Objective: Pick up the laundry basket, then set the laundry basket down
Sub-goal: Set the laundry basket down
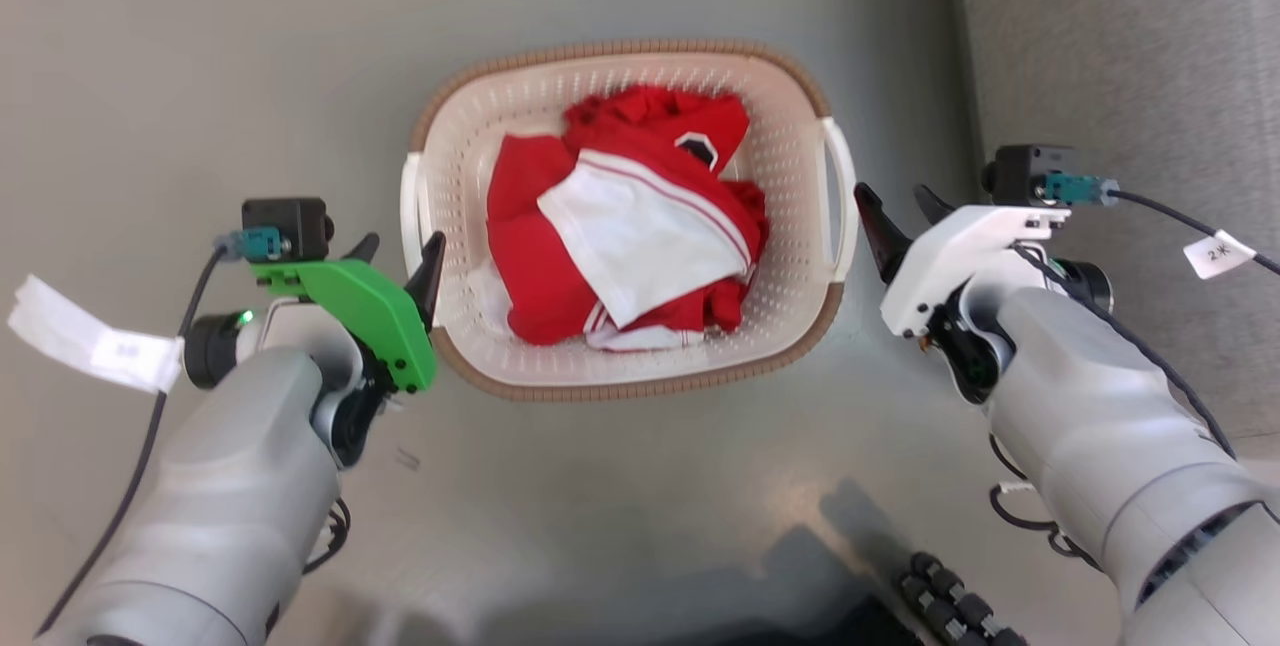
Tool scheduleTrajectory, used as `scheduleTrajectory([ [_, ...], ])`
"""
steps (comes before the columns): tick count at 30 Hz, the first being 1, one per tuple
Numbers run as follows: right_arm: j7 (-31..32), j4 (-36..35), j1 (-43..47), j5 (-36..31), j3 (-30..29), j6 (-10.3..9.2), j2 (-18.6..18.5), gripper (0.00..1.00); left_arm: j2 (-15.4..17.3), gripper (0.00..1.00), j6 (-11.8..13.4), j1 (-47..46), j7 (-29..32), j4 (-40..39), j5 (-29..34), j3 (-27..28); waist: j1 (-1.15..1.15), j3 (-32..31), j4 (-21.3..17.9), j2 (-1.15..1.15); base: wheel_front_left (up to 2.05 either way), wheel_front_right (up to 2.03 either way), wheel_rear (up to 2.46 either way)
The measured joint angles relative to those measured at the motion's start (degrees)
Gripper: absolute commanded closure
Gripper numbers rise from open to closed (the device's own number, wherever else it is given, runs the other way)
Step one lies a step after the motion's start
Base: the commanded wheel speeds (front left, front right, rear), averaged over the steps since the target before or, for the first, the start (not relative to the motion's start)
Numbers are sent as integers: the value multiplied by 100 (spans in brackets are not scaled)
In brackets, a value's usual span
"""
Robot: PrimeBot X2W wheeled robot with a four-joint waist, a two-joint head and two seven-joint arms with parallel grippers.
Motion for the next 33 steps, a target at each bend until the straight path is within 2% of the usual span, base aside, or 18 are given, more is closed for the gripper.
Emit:
scheduleTrajectory([
  [12, -1, -85, 187, -137, -92, -15, -411, 0, -57, 0, 0, 327, -312, -134, -142, -104, 0, -948, 6, 0, 0, 0, 0],
  [23, -7, -1025, 243, -605, -482, -124, -678, 0, -46, 0, 0, 658, -559, -346, -146, -118, 0, -1840, 171, 0, 0, 0, 0],
  [33, -8, -1961, 1065, -1366, -760, -323, -842, 0, 112, 0, 0, 1285, -604, -579, -198, 175, -1, -2740, 416, 0, 0, 0, 0],
])
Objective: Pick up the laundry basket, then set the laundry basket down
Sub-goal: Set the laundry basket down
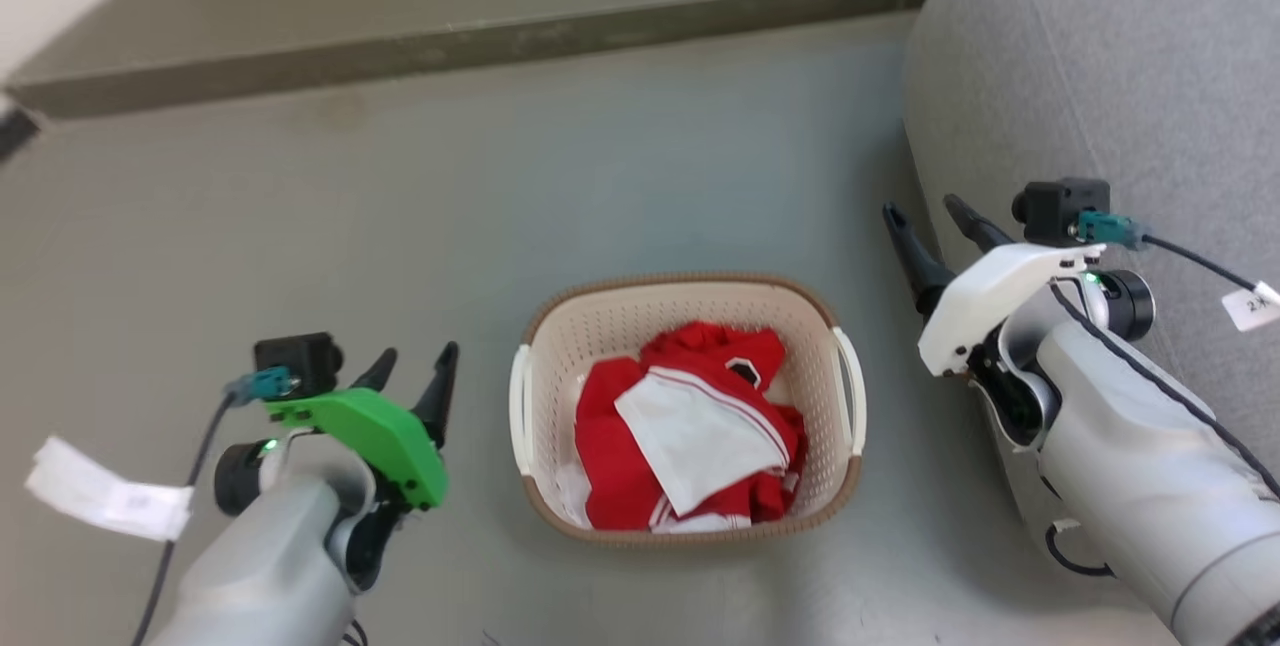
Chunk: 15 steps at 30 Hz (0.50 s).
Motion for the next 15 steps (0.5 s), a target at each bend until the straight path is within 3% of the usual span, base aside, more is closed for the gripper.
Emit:
scheduleTrajectory([
  [15, -1, -1752, 1083, -715, -1111, -505, -66, 0, 345, 0, 20, 554, -1, -1070, 772, 1263, 0, -1001, 265, 0, 0, 0, 0],
])
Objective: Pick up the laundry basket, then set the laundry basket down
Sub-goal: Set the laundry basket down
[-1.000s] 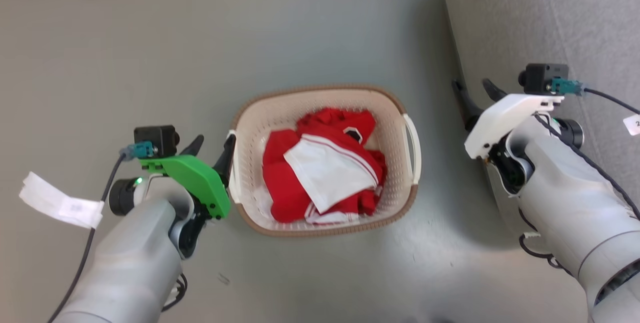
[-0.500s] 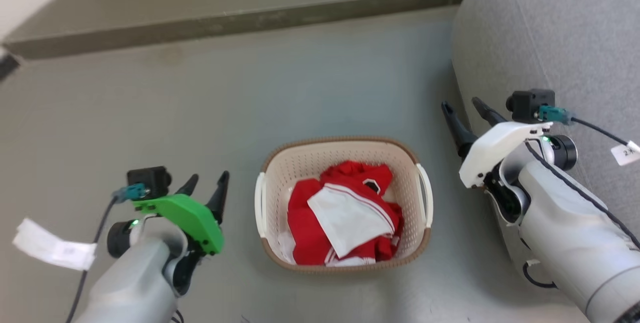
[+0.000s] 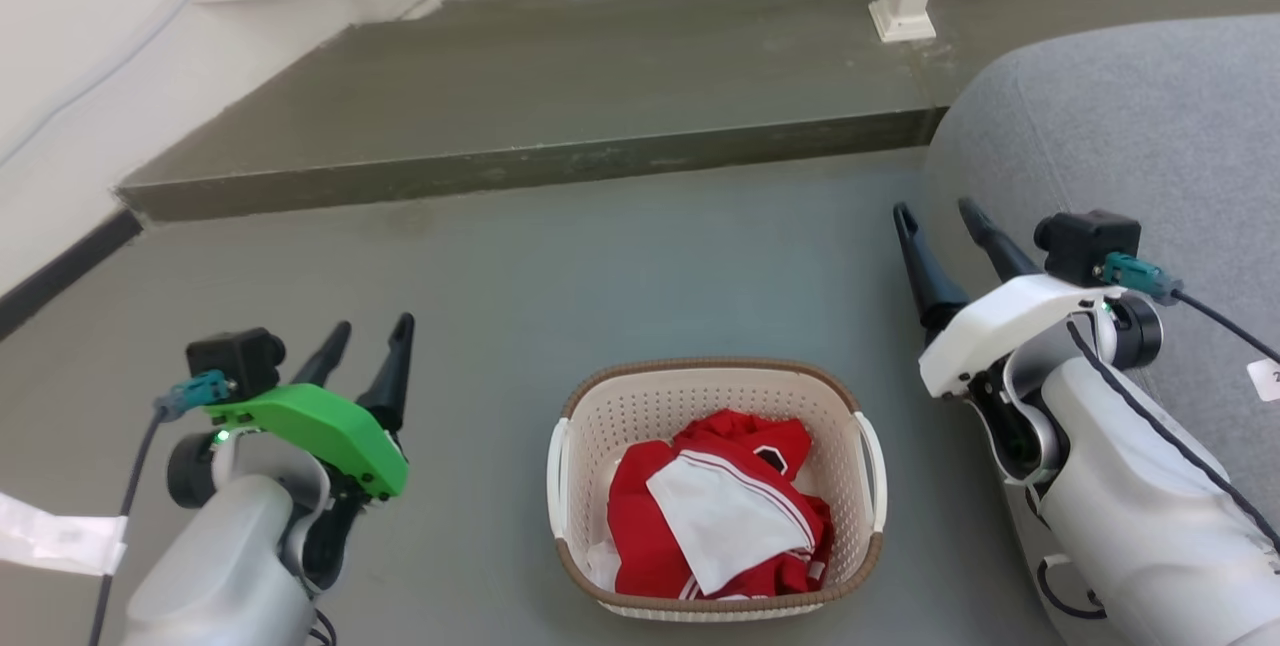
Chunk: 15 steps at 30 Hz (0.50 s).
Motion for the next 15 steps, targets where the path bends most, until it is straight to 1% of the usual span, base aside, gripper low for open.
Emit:
scheduleTrajectory([
  [1, 0, -155, 32, -70, -73, -7, 1, 0, 41, 0, 43, 46, 1, -120, 116, 96, 0, -30, 15, 0, 0, 0, 0],
  [3, 0, -431, 101, -248, -211, -98, -11, 0, 88, 0, 91, 111, 0, -372, 296, 305, 0, -66, 41, 0, 0, 0, 0],
  [8, -16, -1007, 488, -594, -549, -243, -62, 0, 165, 0, 175, 304, -8, -1039, 738, 865, 0, -69, 64, 0, 0, 0, 0],
  [15, -24, -1547, 940, -929, -850, -257, -54, 0, 158, 0, 215, 877, -14, -1693, 1221, 1373, 0, -59, 47, 0, 0, 0, 0],
])
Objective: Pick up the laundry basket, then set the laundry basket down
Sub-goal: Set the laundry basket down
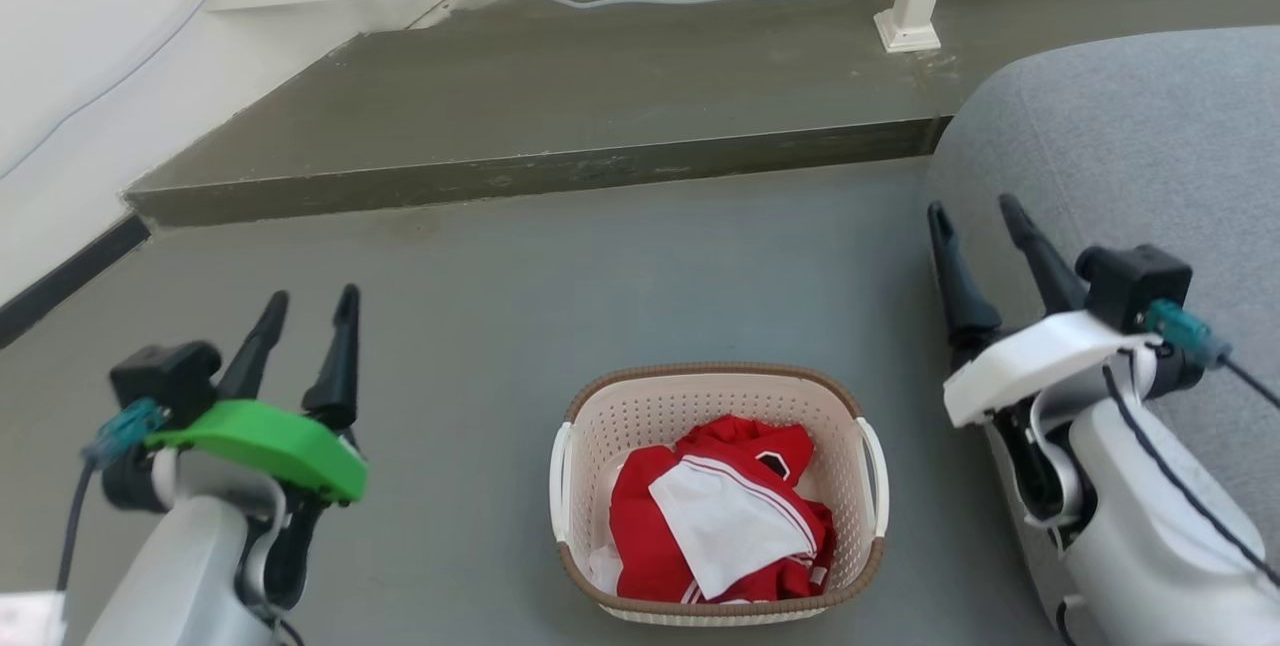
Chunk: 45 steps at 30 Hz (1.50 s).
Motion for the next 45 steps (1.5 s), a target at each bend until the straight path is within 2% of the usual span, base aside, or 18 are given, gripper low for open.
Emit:
scheduleTrajectory([
  [7, 0, -324, 520, -258, -209, -44, 83, 0, -144, 0, 281, 629, -1, -632, 510, 755, 0, -70, -68, 0, 0, 0, 0],
  [16, 0, -615, 902, -497, -466, -97, 218, 0, -381, 0, 281, 1179, -1, -1222, 1094, 1112, 0, -76, -72, 0, 0, 0, 0],
  [26, 0, -826, 1155, -632, -646, -80, 359, 0, -666, 0, 197, 1523, -1, -1546, 1429, 1397, 0, -53, -78, 0, 0, 0, 0],
  [45, 0, -873, 1338, -889, -865, 170, 509, 0, -916, 0, -29, 1771, -1, -1725, 1760, 1736, 0, -35, -88, 0, 0, 0, 0],
])
